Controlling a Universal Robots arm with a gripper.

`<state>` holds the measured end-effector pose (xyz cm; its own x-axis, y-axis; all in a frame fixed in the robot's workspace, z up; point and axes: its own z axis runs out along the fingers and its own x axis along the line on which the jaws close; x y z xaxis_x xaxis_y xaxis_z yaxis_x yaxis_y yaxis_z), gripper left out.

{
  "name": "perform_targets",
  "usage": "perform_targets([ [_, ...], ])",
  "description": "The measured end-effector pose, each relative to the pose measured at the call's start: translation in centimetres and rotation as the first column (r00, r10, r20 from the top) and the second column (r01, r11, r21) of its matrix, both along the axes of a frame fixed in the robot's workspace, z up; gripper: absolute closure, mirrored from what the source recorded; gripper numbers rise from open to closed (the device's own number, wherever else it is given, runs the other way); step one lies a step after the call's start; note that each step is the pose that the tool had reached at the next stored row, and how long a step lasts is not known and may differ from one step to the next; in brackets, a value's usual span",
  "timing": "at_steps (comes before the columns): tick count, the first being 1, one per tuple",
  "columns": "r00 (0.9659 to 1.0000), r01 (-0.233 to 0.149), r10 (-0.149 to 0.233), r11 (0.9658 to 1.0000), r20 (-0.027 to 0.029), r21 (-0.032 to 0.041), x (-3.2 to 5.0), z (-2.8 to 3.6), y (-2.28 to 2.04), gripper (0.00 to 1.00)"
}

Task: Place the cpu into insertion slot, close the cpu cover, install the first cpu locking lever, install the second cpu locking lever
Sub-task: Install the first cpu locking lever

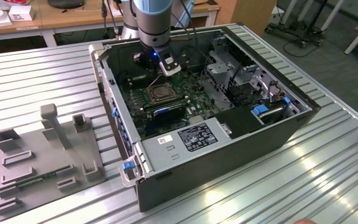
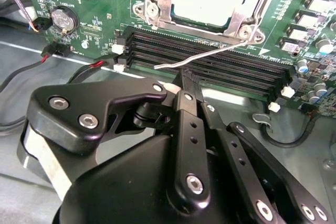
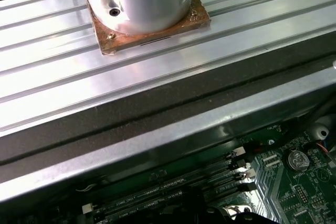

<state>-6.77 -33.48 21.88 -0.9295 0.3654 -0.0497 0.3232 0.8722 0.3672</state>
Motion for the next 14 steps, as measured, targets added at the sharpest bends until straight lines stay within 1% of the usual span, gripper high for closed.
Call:
perform_targets([
  [3, 1.0, 0.0, 0.0, 1.0, 0.0017, 0.0018, -0.01, 0.0, -0.43, 0.89],
  [4, 1.0, 0.0, 0.0, 1.0, 0.002, 0.0027, -0.01, 0.0, -0.5, 0.89],
  [8, 1.0, 0.0, 0.0, 1.0, 0.0022, 0.0064, -0.01, 0.01, -0.55, 0.89],
  [14, 1.0, 0.0, 0.0, 1.0, 0.0028, 0.007, -0.01, -0.02, -0.73, 0.89],
])
